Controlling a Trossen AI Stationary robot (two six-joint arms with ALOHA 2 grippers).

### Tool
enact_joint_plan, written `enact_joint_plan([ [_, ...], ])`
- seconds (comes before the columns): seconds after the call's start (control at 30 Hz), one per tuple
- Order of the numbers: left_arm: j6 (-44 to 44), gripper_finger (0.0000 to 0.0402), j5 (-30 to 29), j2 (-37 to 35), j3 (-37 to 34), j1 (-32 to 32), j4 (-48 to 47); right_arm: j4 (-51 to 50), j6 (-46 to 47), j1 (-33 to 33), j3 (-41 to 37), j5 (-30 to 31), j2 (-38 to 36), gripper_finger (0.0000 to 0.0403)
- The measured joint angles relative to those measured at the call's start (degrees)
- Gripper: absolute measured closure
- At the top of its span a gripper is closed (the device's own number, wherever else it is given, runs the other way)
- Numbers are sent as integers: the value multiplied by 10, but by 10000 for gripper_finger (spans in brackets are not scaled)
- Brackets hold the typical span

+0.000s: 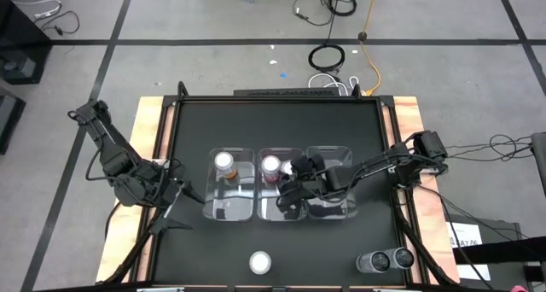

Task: Sort soda cans
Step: Put the pink soda can into the center transparent bin

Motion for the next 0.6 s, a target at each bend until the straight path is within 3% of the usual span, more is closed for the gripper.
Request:
enact_joint_plan([
  [0.37, -1, 22, -12, 0, 0, 0, 19, 6, -71, -14, -6, 3, -1, 124],
  [0.6, -1, 22, -13, 0, 0, 0, 23, 6, -80, -23, -6, 5, -1, 89],
])
